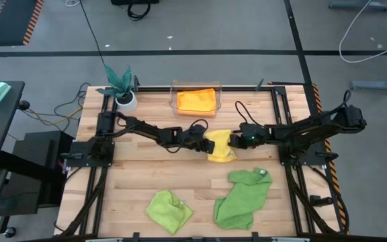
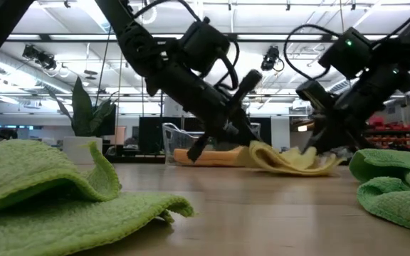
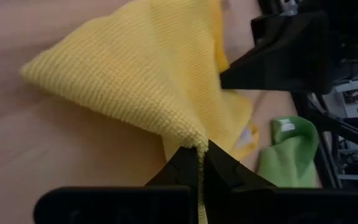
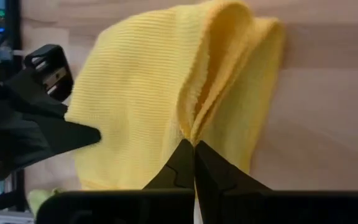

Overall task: Fold microfiber towels
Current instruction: Put the yellow towel into the transparent bin

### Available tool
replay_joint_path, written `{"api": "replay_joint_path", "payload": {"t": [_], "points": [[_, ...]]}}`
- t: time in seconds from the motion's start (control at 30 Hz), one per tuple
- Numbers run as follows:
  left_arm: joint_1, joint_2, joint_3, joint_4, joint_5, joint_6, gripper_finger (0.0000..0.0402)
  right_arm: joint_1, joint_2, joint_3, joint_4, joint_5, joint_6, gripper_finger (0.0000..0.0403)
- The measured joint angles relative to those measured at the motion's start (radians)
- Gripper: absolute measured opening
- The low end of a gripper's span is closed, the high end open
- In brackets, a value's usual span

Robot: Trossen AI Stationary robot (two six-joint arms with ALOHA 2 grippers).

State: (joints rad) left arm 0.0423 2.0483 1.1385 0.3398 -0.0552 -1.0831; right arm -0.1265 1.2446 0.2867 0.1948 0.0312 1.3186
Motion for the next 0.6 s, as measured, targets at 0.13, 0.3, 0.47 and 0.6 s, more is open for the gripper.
{"api": "replay_joint_path", "payload": {"t": [0.13,0.3,0.47,0.6], "points": [[0.007,-0.055,0.001,-0.027,-0.012,0.045,0.0008,0.0,-0.001,0.072,-0.101,-0.003,-0.06,0.0002],[0.029,-0.131,0.001,-0.126,-0.029,0.081,0.0008,-0.001,-0.001,0.156,-0.243,-0.005,-0.141,0.0001],[0.043,-0.183,0.001,-0.166,-0.03,0.105,0.0008,-0.009,-0.001,0.231,-0.256,0.001,-0.193,0.0],[0.057,-0.228,0.001,-0.191,-0.03,0.122,0.0008,-0.032,-0.002,0.296,-0.276,0.001,-0.234,0.0]]}}
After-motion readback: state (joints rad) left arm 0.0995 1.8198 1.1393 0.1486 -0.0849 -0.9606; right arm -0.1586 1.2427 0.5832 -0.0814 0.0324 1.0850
